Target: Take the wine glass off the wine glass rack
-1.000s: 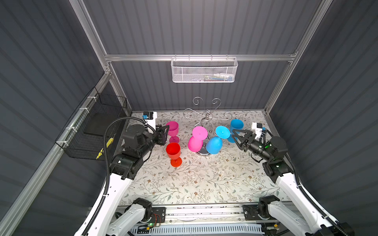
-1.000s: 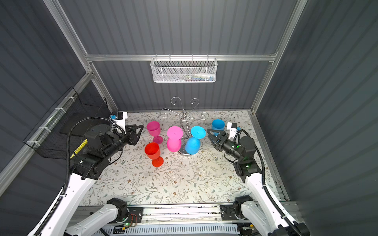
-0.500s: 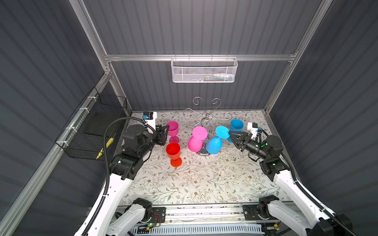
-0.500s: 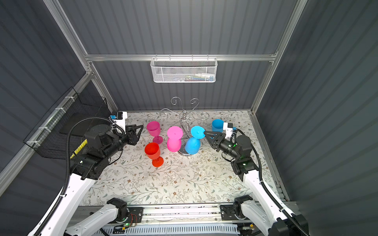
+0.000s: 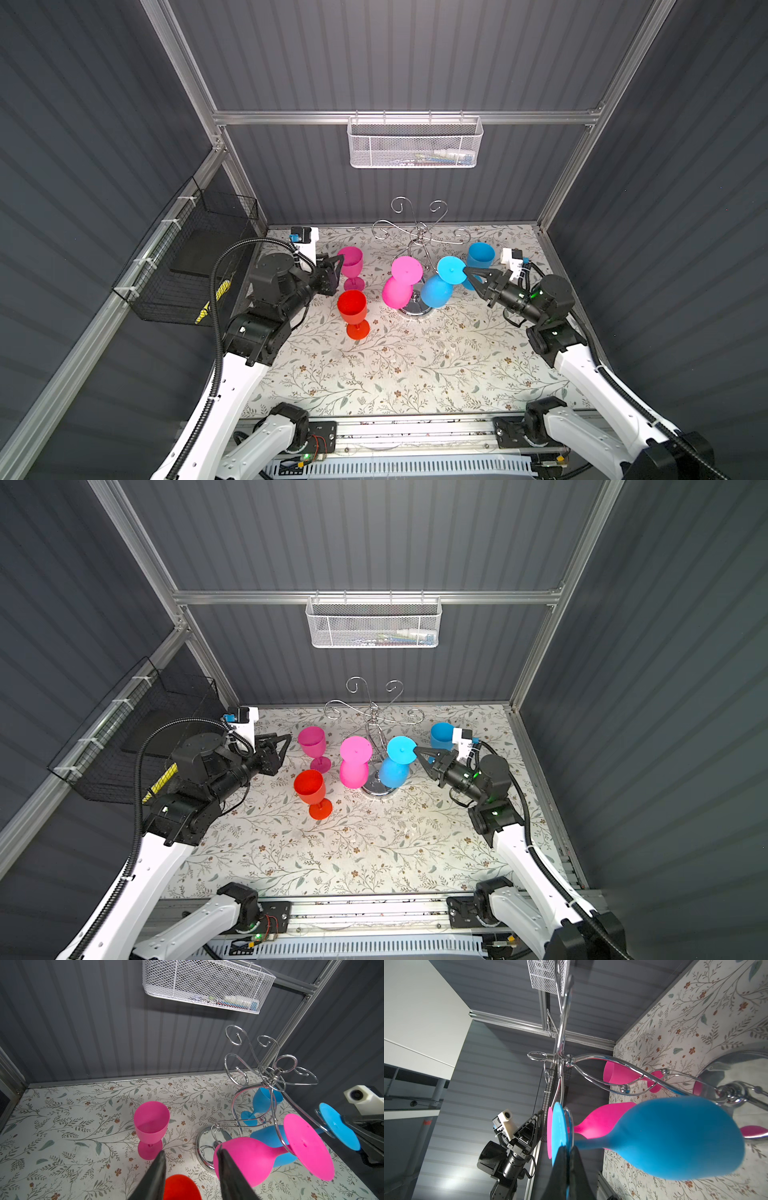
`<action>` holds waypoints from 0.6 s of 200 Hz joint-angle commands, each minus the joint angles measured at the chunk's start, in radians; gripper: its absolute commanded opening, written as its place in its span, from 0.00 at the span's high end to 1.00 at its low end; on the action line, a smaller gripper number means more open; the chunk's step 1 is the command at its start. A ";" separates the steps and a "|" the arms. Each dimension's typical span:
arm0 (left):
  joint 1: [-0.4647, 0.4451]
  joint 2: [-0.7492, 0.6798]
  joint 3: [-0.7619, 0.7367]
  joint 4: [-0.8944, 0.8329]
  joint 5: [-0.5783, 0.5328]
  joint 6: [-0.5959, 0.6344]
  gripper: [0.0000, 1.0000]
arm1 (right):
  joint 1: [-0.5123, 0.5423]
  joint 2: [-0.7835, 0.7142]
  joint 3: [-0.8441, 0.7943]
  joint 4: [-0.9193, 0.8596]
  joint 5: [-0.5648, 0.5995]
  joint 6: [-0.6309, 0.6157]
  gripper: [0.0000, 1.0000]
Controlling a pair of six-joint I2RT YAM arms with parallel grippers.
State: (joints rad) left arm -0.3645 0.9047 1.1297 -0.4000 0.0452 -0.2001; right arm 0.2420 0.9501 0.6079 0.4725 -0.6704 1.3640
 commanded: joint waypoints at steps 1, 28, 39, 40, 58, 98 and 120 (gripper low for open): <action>0.006 -0.023 -0.006 -0.008 -0.001 -0.010 0.57 | 0.007 -0.007 -0.010 0.023 -0.007 0.003 0.99; 0.006 -0.021 -0.003 -0.013 -0.001 -0.010 0.57 | 0.009 -0.010 -0.005 0.020 -0.004 0.016 1.00; 0.006 -0.020 -0.001 -0.013 -0.001 -0.010 0.57 | 0.011 -0.011 -0.002 0.021 -0.004 0.023 1.00; 0.006 -0.019 -0.001 -0.013 0.000 -0.011 0.57 | 0.012 -0.010 -0.002 0.021 -0.004 0.024 1.00; 0.006 -0.018 0.001 -0.006 0.004 -0.010 0.57 | 0.014 -0.017 0.002 0.021 0.003 0.043 1.00; 0.006 -0.019 0.010 -0.009 0.009 -0.004 0.58 | 0.016 -0.040 0.050 -0.022 0.020 0.055 1.00; 0.006 -0.021 0.012 -0.015 0.007 0.001 0.58 | 0.016 -0.040 0.099 -0.052 0.028 0.051 1.00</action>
State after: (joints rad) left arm -0.3645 0.8948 1.1297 -0.4034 0.0456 -0.2001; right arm 0.2523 0.9283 0.6319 0.4355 -0.6552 1.4132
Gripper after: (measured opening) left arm 0.424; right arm 0.054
